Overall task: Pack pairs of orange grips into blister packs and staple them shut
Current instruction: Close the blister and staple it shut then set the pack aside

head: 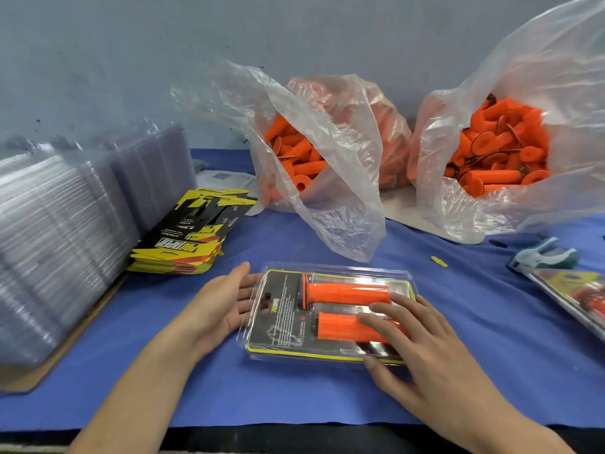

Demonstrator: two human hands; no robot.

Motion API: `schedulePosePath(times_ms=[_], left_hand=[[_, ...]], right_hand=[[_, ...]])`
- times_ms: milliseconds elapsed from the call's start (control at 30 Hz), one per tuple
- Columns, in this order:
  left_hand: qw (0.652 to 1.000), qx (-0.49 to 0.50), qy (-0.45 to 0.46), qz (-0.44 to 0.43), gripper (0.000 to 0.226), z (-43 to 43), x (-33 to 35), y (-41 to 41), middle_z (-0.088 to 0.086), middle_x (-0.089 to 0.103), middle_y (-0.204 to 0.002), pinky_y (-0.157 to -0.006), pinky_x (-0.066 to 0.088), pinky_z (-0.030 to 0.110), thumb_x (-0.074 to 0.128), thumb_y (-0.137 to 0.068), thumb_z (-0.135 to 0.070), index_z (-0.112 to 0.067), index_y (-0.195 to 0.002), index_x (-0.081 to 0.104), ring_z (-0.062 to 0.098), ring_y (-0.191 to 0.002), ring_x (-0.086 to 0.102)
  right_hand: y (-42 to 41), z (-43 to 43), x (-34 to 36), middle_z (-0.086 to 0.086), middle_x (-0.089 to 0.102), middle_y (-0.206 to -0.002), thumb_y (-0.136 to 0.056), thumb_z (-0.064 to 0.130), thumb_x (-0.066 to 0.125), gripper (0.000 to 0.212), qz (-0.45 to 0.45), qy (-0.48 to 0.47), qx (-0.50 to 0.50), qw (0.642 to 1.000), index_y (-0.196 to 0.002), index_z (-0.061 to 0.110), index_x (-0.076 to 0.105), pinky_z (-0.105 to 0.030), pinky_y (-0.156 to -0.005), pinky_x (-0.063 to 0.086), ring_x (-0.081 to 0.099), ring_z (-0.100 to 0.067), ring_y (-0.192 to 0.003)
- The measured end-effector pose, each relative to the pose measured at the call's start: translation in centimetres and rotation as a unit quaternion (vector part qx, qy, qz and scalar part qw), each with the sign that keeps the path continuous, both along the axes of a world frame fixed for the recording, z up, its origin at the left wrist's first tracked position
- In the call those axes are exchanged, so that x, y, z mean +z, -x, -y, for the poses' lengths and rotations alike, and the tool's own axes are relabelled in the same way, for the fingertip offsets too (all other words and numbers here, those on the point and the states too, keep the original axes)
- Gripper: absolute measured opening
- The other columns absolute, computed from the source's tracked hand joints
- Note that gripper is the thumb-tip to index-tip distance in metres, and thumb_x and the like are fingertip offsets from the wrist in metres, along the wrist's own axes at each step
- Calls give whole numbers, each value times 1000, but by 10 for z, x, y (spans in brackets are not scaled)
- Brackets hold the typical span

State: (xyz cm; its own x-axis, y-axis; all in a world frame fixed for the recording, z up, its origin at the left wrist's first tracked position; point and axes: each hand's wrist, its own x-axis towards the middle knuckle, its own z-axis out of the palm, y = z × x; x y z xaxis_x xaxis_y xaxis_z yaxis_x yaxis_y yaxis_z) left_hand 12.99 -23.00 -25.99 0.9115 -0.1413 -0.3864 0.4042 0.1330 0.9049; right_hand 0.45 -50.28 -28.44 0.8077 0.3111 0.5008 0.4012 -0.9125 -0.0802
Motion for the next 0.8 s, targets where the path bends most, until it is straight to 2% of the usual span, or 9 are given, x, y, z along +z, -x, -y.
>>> schedulePosePath(times_ms=[100, 167, 267, 400, 533, 600, 667, 733, 800], left_hand=[[999, -27, -31, 21, 35, -1, -1, 2, 9, 76, -85, -56, 58, 27, 46, -104, -31, -3, -104, 68, 17, -69, 72], [993, -64, -83, 54, 34, 1, -4, 4, 13, 76, -95, -70, 61, 31, 49, -103, -29, -3, -106, 70, 22, -81, 73], [983, -70, -146, 85, 29, 4, -7, 6, 23, 71, -107, -92, 56, 43, 53, -101, -22, 1, -105, 70, 36, -100, 69], [978, -74, -167, 100, 29, 8, -7, 8, 24, 72, -101, -81, 54, 36, 56, -100, -22, 4, -100, 69, 25, -82, 68], [975, -84, -177, 103, 26, 10, -7, 7, 11, 76, -85, -75, 54, 35, 58, -99, -27, -7, -88, 69, 20, -74, 71], [979, -79, -163, 96, 23, 11, -7, 7, 10, 76, -84, -69, 55, 31, 57, -99, -26, -8, -87, 67, 20, -73, 71], [985, -74, -132, 78, 21, 13, -6, 7, 11, 75, -83, -60, 54, 26, 57, -99, -22, -6, -89, 67, 19, -69, 71], [991, -69, -103, 52, 22, 13, -5, 7, 18, 75, -90, -59, 56, 27, 57, -99, -18, 0, -97, 67, 24, -74, 72], [994, -57, -88, 35, 23, 13, -4, 6, 23, 74, -95, -61, 58, 31, 56, -99, -16, 4, -103, 66, 27, -77, 72]], right_hand=[[-1, 2, -2, 9, 58, -130, -96, 56, 46, 47, -10, 32, 1, 999, -132, 28, 59, -45, -112, 35, 49, -21, -130], [0, 4, -2, 9, 58, -130, -96, 58, 45, 49, -17, 52, 2, 999, -133, 28, 58, -45, -112, 34, 49, -22, -131], [2, 4, 0, 8, 57, -131, -96, 60, 42, 53, -24, 79, 10, 997, -134, 27, 57, -45, -113, 31, 48, -22, -131], [6, 3, 5, 13, 57, -131, -99, 60, 36, 50, -47, 51, 16, 997, -134, 31, 57, -40, -111, 31, 48, -16, -131], [-9, 3, 24, 28, 62, -112, -103, 50, 33, 38, -86, -125, 33, 988, -110, 35, 68, -26, -98, 39, 54, -1, -114], [-30, 10, 36, 27, 63, -108, -100, 45, 41, 28, -119, -272, -22, 955, -105, 37, 67, -19, -89, 41, 56, 2, -106], [-53, 20, 44, 20, 63, -113, -97, 38, 51, 23, -194, -388, -108, 895, -117, 39, 62, -19, -81, 44, 59, 1, -102], [-71, 28, 43, 12, 63, -112, -96, 34, 58, 31, -287, -433, -153, 841, -126, 34, 56, -20, -71, 44, 62, -3, -93], [-82, 31, 38, 8, 64, -109, -94, 32, 62, 34, -324, -459, -172, 809, -127, 30, 55, -23, -69, 44, 62, -7, -85]])
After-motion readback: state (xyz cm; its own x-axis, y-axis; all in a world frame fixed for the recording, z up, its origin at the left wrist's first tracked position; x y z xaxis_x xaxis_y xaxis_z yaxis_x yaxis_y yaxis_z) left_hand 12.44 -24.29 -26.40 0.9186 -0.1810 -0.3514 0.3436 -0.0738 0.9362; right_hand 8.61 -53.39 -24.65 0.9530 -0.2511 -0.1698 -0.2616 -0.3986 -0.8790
